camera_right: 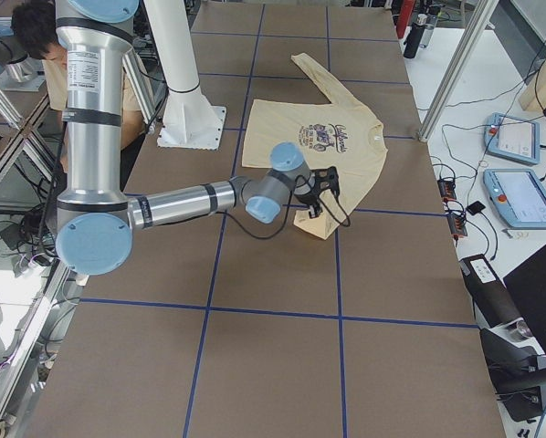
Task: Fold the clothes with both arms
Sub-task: 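Lower the right gripper and grasp the sleeve cuff nearest it, then carry the sleeve with the right gripper across the shirt body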
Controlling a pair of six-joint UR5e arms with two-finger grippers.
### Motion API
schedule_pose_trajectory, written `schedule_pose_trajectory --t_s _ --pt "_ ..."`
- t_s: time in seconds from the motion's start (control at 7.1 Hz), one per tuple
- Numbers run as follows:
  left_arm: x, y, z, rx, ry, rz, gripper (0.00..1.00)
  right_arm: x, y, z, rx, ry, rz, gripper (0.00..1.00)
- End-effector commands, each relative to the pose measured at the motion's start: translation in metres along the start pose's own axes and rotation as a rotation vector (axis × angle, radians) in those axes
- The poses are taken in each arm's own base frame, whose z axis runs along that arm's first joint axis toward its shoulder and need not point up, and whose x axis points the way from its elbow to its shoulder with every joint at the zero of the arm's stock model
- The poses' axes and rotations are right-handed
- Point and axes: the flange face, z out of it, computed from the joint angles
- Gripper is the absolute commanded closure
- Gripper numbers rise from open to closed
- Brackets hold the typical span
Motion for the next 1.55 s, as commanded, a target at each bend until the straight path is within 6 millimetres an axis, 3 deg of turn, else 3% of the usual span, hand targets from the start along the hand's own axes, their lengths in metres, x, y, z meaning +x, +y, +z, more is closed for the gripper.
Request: schedule_pose_trajectory --t_s 0.0,0.14,0.28,0.56,0.7,0.85,0.99,1.27,1.41 --pt "-0.002 0.000 0.002 -0.003 0.000 -0.003 0.00 -0.134 -0.086 -0.019 -0.001 0.040 0.022 1.00" --pt "-0.002 0.001 0.003 -0.006 0.000 -0.003 0.00 -0.199 -0.097 -0.023 -0.032 0.044 0.012 1.00" --pt "-0.005 0.003 0.006 -0.011 -0.001 -0.008 0.00 -0.255 -0.095 -0.016 0.001 0.023 -0.016 1.00" --pt "-0.007 0.004 0.007 -0.014 -0.001 -0.010 0.00 -0.390 -0.093 0.035 0.096 0.059 -0.007 1.00" --pt "-0.008 0.005 0.008 -0.015 -0.001 -0.011 0.00 -0.453 -0.085 0.072 0.142 0.044 0.008 1.00" --pt "-0.008 0.005 0.008 -0.015 -0.001 -0.010 0.00 -0.492 -0.083 0.109 0.177 0.038 0.019 1.00" --pt "-0.008 0.005 0.008 -0.015 -0.001 -0.011 0.00 -0.531 -0.082 0.126 0.189 0.060 0.025 1.00" --pt "-0.008 0.005 0.008 -0.015 -0.001 -0.012 0.00 -0.588 -0.044 0.136 0.173 0.055 0.036 1.00" --pt "-0.008 0.005 0.008 -0.015 -0.003 -0.011 0.00 -0.615 -0.040 0.140 0.162 0.064 0.055 1.00"
